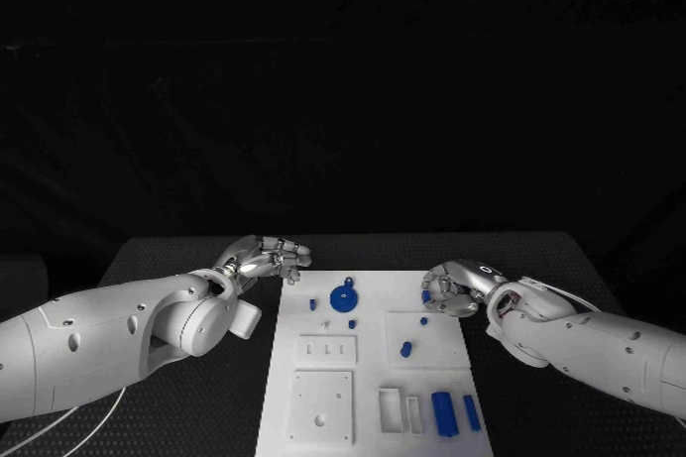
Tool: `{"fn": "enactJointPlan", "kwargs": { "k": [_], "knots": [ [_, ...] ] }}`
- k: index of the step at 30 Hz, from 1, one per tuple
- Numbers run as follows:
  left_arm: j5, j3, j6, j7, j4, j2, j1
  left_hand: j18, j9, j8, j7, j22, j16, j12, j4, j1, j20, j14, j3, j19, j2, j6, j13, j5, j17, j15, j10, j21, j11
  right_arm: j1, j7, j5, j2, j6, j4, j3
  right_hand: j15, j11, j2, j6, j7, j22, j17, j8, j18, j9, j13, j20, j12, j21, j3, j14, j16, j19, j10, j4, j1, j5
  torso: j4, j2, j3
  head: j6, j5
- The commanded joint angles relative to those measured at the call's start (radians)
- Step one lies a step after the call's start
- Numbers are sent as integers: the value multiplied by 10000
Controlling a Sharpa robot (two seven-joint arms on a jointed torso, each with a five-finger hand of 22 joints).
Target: Assemble the parts on the task board
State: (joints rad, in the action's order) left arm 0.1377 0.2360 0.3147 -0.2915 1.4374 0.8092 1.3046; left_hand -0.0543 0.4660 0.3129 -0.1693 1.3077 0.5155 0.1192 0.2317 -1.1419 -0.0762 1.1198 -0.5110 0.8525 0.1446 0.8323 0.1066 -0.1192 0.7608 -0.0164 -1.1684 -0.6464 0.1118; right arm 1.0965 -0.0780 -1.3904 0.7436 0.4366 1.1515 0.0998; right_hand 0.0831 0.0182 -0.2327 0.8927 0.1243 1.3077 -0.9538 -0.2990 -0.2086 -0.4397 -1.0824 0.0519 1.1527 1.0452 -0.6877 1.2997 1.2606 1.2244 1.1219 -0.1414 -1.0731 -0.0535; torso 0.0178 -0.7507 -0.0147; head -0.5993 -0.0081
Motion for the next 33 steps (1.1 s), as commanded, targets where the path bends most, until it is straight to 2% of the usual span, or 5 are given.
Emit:
{"fn": "enactJointPlan", "kwargs": {
  "k": [1, 9, 17, 21, 33],
  "knots": [
    [26, -5, -152, -99, 25, -23, 6, -108, 11, -56, -18, 93, -35, -42, 3, 93, -30, -12, -69, -53, -13, -40, 12, 40, 14, -32, -18, -63, 52, -14, -100, 22, -35, -152, -7, 9, 53, 25, 145, 169, 95, 95, -17, -69, -532, -12, 17, 5, 46, -10, -86, -30, -32, -73, -109, -4, -2, 48, -2, 1, 2, -8, 9],
    [26, -5, -145, -88, 21, -18, 6, -109, 13, -57, -19, 92, -38, -44, 6, 88, -31, -10, -72, -55, -15, -42, 15, 39, 18, -31, -17, -65, 52, -41, -109, 22, -85, -184, -42, 35, 89, -12, 253, 257, 56, 112, -34, -122, -532, -34, 25, 3, 55, 11, -99, -29, -28, -84, -100, -62, -43, 48, -4, -2, 3, -24, 20],
    [26, -5, -142, -80, 31, -6, 7, -110, 14, -58, -21, 91, -40, -46, 9, 83, -32, -9, -76, -56, -18, -43, 17, 37, 21, -31, -16, -66, 52, -93, -116, -13, -130, -207, -121, 51, 127, -54, 481, 378, 12, 129, -54, -191, -532, -63, 37, -2, 65, 34, -84, -27, -27, -104, -85, -186, -70, 49, 6, -6, -5, -46, 41],
    [26, -5, -133, -79, 32, 3, 7, -111, 14, -59, -23, 91, -42, -47, 10, 81, -32, -8, -77, -56, -18, -44, 18, 36, 23, -31, -16, -67, 52, -120, -115, -13, -142, -204, -133, 53, 132, -59, 503, 386, 7, 131, -57, -195, -532, -65, 39, -4, 66, 38, -75, -27, -27, -107, -83, -209, -64, 48, -19, -2, -7, -46, 70],
    [26, -5, -132, -71, 36, 9, 7, -110, 16, -60, -26, 90, -45, -49, 6, 83, -31, -6, -81, -56, -27, -45, 20, 34, 27, -31, -15, -69, 53, -124, -97, -29, -148, -120, -178, 54, 168, -98, 826, 509, -34, 135, -80, -255, -532, -89, 57, -14, 67, 55, -89, -28, -36, -129, -70, -376, -41, 48, -8, 0, -5, -63, 60]
  ]
}}
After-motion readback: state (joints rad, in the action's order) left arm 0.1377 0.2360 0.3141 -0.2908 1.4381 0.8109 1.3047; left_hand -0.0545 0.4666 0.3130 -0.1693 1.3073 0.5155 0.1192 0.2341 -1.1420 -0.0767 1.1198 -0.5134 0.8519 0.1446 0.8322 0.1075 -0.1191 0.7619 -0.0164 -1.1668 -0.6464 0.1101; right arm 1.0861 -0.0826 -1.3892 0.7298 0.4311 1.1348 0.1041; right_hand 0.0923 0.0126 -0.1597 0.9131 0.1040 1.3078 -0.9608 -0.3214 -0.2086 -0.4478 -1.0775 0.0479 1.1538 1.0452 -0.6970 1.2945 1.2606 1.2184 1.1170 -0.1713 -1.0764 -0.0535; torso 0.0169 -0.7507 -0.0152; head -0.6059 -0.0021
